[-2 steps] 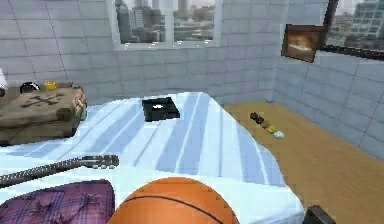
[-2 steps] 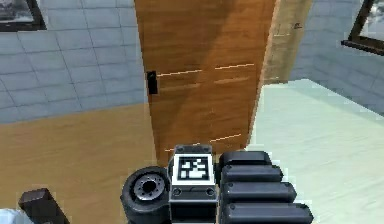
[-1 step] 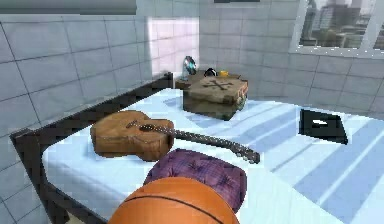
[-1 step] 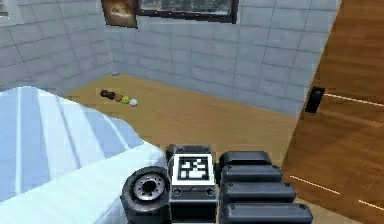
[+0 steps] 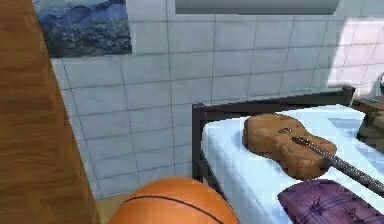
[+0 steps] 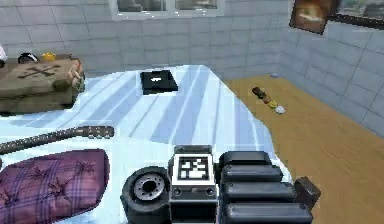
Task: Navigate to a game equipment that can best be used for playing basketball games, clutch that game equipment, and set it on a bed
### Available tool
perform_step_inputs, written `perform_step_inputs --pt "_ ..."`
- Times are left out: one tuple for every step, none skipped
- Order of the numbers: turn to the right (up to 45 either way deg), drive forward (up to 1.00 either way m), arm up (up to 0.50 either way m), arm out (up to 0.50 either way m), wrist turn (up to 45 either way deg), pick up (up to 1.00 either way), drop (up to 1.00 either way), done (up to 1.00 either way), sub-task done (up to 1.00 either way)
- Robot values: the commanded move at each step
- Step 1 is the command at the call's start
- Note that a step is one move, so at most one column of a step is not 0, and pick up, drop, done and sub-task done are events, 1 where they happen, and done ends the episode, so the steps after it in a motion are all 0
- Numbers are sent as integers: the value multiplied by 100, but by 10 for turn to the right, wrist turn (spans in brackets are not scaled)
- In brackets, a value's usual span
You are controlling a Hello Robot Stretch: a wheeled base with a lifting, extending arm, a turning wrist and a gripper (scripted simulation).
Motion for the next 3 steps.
perform_step_inputs --pt "450 0 0 0 0 0 0 0 0" --pt "450 0 0 0 0 0 0 0 0" --pt "450 0 0 0 0 0 0 0 0"
